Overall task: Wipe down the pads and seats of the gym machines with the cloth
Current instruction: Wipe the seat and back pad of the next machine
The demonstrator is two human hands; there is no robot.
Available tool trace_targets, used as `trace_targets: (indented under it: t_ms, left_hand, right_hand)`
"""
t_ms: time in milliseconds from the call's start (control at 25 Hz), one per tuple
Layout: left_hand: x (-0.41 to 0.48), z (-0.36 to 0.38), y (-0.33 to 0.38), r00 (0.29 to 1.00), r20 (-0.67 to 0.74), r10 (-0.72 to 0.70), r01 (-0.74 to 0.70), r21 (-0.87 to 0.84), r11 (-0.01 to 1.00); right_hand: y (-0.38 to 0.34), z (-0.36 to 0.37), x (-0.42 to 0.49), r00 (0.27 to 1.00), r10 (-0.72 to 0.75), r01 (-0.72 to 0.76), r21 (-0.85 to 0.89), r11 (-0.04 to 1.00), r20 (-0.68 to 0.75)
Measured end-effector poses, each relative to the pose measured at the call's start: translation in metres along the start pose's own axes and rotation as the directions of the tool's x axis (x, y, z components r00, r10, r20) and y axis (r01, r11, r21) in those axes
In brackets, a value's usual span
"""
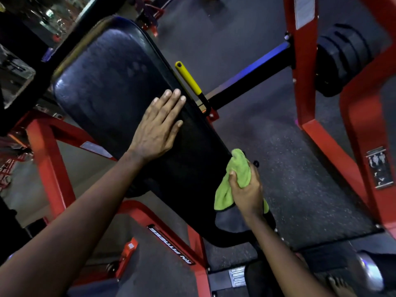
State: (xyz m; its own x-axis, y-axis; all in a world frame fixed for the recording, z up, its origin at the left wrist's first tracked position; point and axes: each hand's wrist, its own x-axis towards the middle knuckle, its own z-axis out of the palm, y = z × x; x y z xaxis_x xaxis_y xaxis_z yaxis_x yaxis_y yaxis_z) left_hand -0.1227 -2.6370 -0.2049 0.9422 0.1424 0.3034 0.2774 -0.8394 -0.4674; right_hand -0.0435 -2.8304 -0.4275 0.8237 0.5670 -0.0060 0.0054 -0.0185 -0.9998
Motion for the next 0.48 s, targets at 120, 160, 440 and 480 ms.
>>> trace_targets:
  t_ms: [120, 160, 440, 480]
  left_hand:
    - [-0.002, 0.004, -0.001, 1.0, -0.011, 0.021, -0.021, 0.011, 1.0]
    - [-0.003, 0.004, -0.002, 0.999, -0.013, 0.038, -0.038, 0.014, 0.999]
    - [0.006, 0.009, 0.02, 0.929, 0.16, 0.335, -0.33, -0.056, 0.942]
    - [0.008, 0.009, 0.02, 0.925, 0.17, 0.34, -0.338, -0.039, 0.94]
  right_hand:
    - [-0.014, 0.007, 0.006, 0.998, -0.024, 0.022, -0.027, 0.999, -0.053]
    - [-0.025, 0.012, 0.011, 0.997, -0.061, 0.059, -0.035, 0.998, -0.057]
    - [0.012, 0.006, -0.015, 0.994, -0.09, 0.087, -0.045, 0.995, -0.063]
    - [0.026, 0.001, -0.025, 0.996, -0.013, 0.01, -0.031, 0.999, -0.087]
